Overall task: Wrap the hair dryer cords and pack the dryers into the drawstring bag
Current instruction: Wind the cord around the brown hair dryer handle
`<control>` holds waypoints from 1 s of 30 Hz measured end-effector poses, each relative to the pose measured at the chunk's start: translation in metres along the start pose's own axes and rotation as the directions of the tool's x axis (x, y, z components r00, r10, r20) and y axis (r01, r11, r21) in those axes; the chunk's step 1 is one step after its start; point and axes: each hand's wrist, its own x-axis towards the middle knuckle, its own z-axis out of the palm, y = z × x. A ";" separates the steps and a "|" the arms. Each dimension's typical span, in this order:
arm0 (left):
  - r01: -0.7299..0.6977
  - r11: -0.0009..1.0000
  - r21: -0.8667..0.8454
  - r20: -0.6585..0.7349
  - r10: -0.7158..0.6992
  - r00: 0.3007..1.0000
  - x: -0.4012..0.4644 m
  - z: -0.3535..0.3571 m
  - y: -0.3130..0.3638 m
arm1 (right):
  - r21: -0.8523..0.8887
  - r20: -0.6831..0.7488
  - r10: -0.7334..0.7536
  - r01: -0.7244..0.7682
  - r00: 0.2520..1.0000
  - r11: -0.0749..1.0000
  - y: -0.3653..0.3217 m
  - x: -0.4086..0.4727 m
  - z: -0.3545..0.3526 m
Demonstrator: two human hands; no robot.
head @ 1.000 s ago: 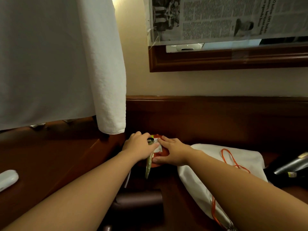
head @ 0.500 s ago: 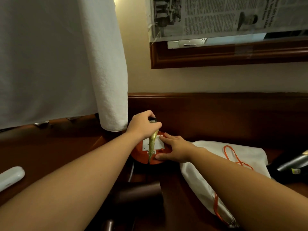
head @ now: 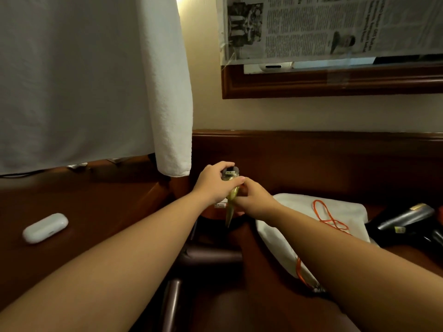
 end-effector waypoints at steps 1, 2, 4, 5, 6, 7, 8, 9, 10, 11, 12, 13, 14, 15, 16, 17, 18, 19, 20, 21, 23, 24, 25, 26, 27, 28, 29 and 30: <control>-0.001 1.000 0.003 -0.003 0.001 1.000 -0.007 0.000 0.002 | 0.122 -0.024 0.039 -0.035 0.999 0.992 -0.001 -0.004 0.002; 0.009 1.000 -0.013 -0.005 -0.009 1.000 -0.013 0.000 0.003 | 0.211 -0.045 0.079 -0.068 0.996 0.975 -0.004 -0.008 0.002; 0.040 0.995 -0.091 0.016 -0.039 0.999 -0.025 -0.001 0.002 | 0.332 -0.070 0.143 -0.112 0.987 0.937 -0.008 -0.016 0.003; 0.052 0.992 -0.119 0.038 -0.047 0.998 -0.031 -0.002 0.000 | 0.383 -0.057 0.174 -0.139 0.983 0.913 -0.007 -0.019 0.002; 0.051 0.990 -0.130 0.062 -0.044 0.997 -0.038 -0.004 -0.001 | 0.412 -0.043 0.206 -0.170 0.978 0.895 -0.006 -0.021 0.002; 0.044 0.992 -0.114 0.087 -0.034 0.996 -0.047 -0.007 -0.002 | 0.422 -0.041 0.233 -0.195 0.971 0.885 -0.006 -0.025 0.001; 0.030 0.996 -0.087 0.107 -0.020 0.994 -0.055 -0.010 -0.004 | 0.427 -0.047 0.262 -0.218 0.964 0.877 -0.007 -0.028 0.000; 0.007 0.999 -0.044 0.116 -0.002 0.993 -0.066 -0.013 -0.005 | 0.438 -0.068 0.290 -0.233 0.954 0.868 -0.008 -0.031 0.000; -0.022 1.000 0.019 0.118 0.020 0.993 -0.075 -0.017 -0.007 | 0.447 -0.095 0.316 -0.244 0.944 0.861 -0.008 -0.033 -0.001; -0.061 0.993 0.099 0.119 0.049 0.992 -0.085 -0.020 -0.009 | 0.439 -0.127 0.341 -0.256 0.932 0.862 -0.009 -0.036 -0.001; -0.097 0.980 0.176 0.129 0.074 0.989 -0.094 -0.023 -0.012 | 0.423 -0.165 0.360 -0.264 0.918 0.867 -0.010 -0.041 -0.001; -0.118 0.963 0.241 0.153 0.082 0.985 -0.101 -0.026 -0.016 | 0.399 -0.205 0.379 -0.277 0.903 0.874 -0.012 -0.047 0.001; -0.127 0.949 0.288 0.181 0.077 0.981 -0.108 -0.028 -0.019 | 0.377 -0.237 0.395 -0.291 0.887 0.880 -0.012 -0.052 0.003; -0.127 0.938 0.322 0.205 0.062 0.977 -0.113 -0.030 -0.022 | 0.357 -0.262 0.404 -0.301 0.877 0.884 -0.011 -0.056 0.005; -0.126 0.929 0.349 0.225 0.047 0.973 -0.119 -0.031 -0.024 | 0.348 -0.278 0.416 -0.313 0.866 0.884 -0.010 -0.060 0.008; -0.122 0.921 0.371 0.245 0.030 0.969 -0.125 -0.032 -0.026 | 0.336 -0.281 0.422 -0.323 0.862 0.885 -0.010 -0.064 0.012; -0.125 0.913 0.389 0.263 0.020 0.965 -0.130 -0.033 -0.027 | 0.307 -0.269 0.420 -0.336 0.867 0.890 -0.007 -0.069 0.016; -0.128 0.904 0.408 0.278 0.010 0.961 -0.135 -0.033 -0.027 | 0.267 -0.254 0.413 -0.347 0.875 0.899 -0.003 -0.072 0.019; -0.133 0.894 0.429 0.288 0.005 0.958 -0.139 -0.032 -0.028 | 0.222 -0.230 0.409 -0.361 0.883 0.906 -0.001 -0.074 0.022; -0.139 0.880 0.454 0.293 0.000 0.956 -0.144 -0.032 -0.027 | 0.186 -0.211 0.407 -0.373 0.889 0.909 0.001 -0.078 0.026; -0.155 0.854 0.497 0.294 0.002 0.956 -0.151 -0.031 -0.027 | 0.139 -0.192 0.411 -0.390 0.891 0.910 0.003 -0.086 0.032; -0.164 0.846 0.508 0.293 0.010 0.956 -0.154 -0.031 -0.027 | 0.093 -0.181 0.400 -0.390 0.898 0.916 0.002 -0.090 0.035; -0.171 0.843 0.509 0.290 0.019 0.957 -0.156 -0.031 -0.028 | 0.002 -0.178 0.357 -0.362 0.917 0.932 0.000 -0.094 0.038; -0.175 0.849 0.499 0.281 0.033 0.959 -0.160 -0.032 -0.029 | -0.139 -0.180 0.284 -0.310 0.942 0.941 -0.003 -0.101 0.040; -0.175 0.862 0.476 0.263 0.051 0.964 -0.163 -0.033 -0.031 | -0.289 -0.187 0.188 -0.237 0.964 0.928 -0.006 -0.106 0.043; -0.171 0.878 0.447 0.236 0.069 0.969 -0.166 -0.036 -0.033 | -0.417 -0.187 0.080 -0.152 0.979 0.896 -0.007 -0.112 0.045; -0.164 0.893 0.418 0.203 0.084 0.975 -0.170 -0.039 -0.035 | -0.508 -0.159 -0.018 -0.066 0.987 0.859 -0.009 -0.117 0.048; -0.159 0.903 0.399 0.169 0.098 0.981 -0.174 -0.042 -0.038 | -0.569 -0.107 -0.089 0.013 0.990 0.822 -0.012 -0.123 0.050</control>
